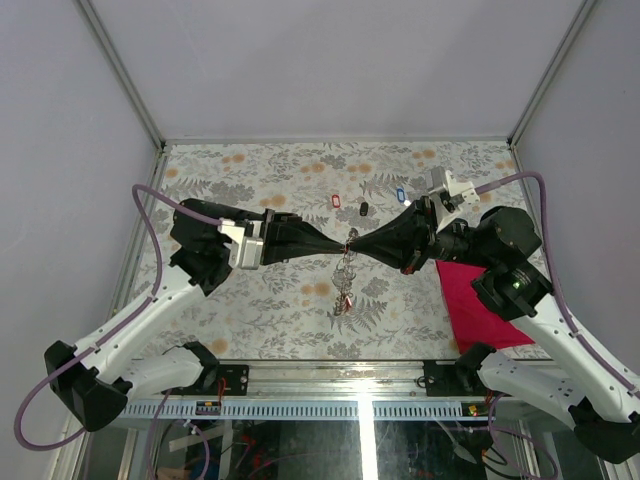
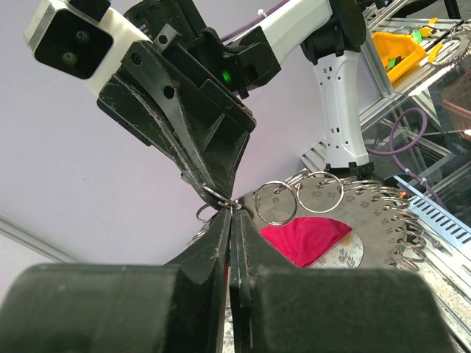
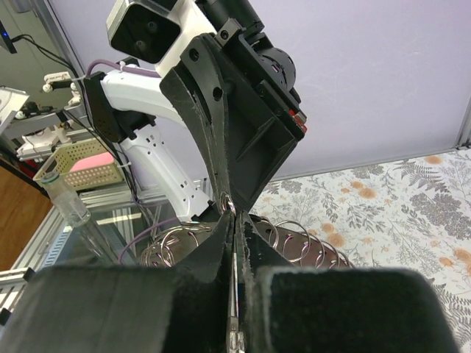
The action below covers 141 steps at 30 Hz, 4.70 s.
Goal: Put the keys on the keyring
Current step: Insert the key onto the keyring.
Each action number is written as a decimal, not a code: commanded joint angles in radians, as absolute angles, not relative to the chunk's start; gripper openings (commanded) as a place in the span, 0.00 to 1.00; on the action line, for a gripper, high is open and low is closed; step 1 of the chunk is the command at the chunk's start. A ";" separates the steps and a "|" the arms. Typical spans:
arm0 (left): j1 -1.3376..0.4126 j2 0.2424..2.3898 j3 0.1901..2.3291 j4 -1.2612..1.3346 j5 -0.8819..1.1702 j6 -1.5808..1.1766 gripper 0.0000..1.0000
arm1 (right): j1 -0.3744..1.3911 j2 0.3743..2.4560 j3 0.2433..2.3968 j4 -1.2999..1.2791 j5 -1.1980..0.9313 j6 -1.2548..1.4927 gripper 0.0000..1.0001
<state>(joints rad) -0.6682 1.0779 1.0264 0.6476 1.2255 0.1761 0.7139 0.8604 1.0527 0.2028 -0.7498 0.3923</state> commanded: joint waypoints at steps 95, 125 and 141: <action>-0.692 1.009 1.020 0.655 1.158 0.232 0.00 | 0.714 0.902 1.072 0.332 -0.996 0.448 0.00; -0.506 1.150 0.864 1.491 1.133 -0.362 0.00 | 0.522 1.110 0.903 1.323 -1.052 1.177 0.00; -0.474 1.051 0.866 1.196 1.129 -0.132 0.00 | 0.522 0.904 0.987 0.692 -1.052 0.744 0.00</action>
<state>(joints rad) -0.4824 1.0698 0.8627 1.2549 1.1427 -0.1986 0.5243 0.9340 0.9279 0.7815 -1.0817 0.8402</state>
